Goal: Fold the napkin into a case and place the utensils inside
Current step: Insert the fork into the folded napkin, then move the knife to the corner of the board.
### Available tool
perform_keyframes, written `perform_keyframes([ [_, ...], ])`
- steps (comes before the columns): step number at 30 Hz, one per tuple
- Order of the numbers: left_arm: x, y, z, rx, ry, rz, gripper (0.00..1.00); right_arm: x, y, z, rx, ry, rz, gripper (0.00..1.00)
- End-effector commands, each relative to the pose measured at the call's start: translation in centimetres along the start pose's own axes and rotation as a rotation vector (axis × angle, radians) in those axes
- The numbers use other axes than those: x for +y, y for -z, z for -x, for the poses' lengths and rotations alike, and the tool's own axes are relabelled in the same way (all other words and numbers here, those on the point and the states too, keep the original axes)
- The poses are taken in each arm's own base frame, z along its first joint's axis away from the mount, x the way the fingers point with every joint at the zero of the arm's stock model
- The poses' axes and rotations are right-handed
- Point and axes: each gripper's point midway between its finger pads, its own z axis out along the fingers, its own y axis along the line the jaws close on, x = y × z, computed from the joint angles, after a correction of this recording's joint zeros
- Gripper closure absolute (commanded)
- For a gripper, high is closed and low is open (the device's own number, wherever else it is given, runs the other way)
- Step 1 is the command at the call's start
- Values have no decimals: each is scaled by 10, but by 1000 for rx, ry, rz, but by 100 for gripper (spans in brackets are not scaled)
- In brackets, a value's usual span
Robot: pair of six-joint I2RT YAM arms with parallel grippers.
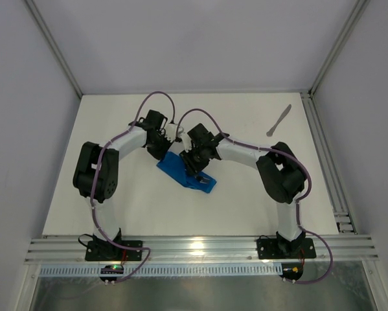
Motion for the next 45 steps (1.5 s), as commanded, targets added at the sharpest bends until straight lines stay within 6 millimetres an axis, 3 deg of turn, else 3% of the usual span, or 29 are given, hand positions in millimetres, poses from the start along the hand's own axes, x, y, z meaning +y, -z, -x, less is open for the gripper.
perform_keyframes([
  [1,3,20,21,-79,-34,34,92,-3,50,42,-126,43,-102,58],
  [4,4,22,22,-82,-38,40,91,-12,79,59,-164,22,-205,55],
  [5,4,22,23,-82,-40,42,91,-14,100,72,-213,14,-252,55],
  [6,5,23,22,-81,-40,45,88,-23,113,75,-233,-5,-314,55],
  [7,5,24,23,-82,-40,50,86,-45,131,76,-260,-52,-455,54],
  [8,6,26,23,-83,-42,55,84,-51,155,81,-321,-112,-509,53],
  [11,9,33,24,-83,-37,82,65,-109,205,63,-403,-336,-701,41],
  [12,10,36,26,-85,-33,88,62,-126,212,55,-430,-457,-728,35],
  [13,12,40,31,-94,-32,94,60,-166,229,35,-435,-580,-794,36],
  [15,11,49,34,-100,-22,97,52,-205,237,12,-423,-729,-863,36],
  [16,12,54,41,-114,-17,103,50,-235,252,-3,-431,-810,-915,36],
  [17,12,58,43,-118,-16,104,47,-252,258,-12,-434,-862,-955,36],
  [18,10,63,43,-114,-6,97,46,-269,250,-21,-417,-920,-965,35],
  [21,8,73,51,-129,-2,91,44,-315,260,-40,-442,-1075,-1014,36],
  [23,5,79,52,-138,1,83,44,-341,247,-51,-405,-1167,-1031,36],
  [25,4,85,52,-146,-4,86,43,-364,228,-50,-355,-1192,-1036,37],
  [27,4,86,51,-144,-9,88,43,-370,211,-60,-256,-1205,-1035,37],
  [28,4,87,50,-144,-12,90,43,-379,216,-47,-274,-1199,-1042,37],
  [29,4,87,50,-143,-18,88,43,-384,192,-68,-161,-1203,-1051,37],
  [31,3,87,48,-137,-20,84,43,-396,194,-66,-149,-1196,-1097,38],
  [32,3,87,47,-135,-27,84,43,-399,182,-78,-97,-1197,-1109,38],
  [34,2,86,44,-129,-29,83,43,-404,178,-70,-111,-1189,-1079,39],
  [39,2,90,46,-139,-41,87,43,-416,170,-96,-97,-1310,-976,39],
  [41,1,92,47,-145,-42,83,43,-414,161,-112,-55,-1349,-925,44],
  [42,1,93,48,-147,-41,82,43,-410,154,-114,-36,-1354,-876,46],
  [43,0,95,49,-154,-39,81,43,-410,146,-118,-12,-1338,-854,56],
  [45,-1,98,52,-163,-40,75,43,-407,144,-119,1,-1334,-842,59],
])
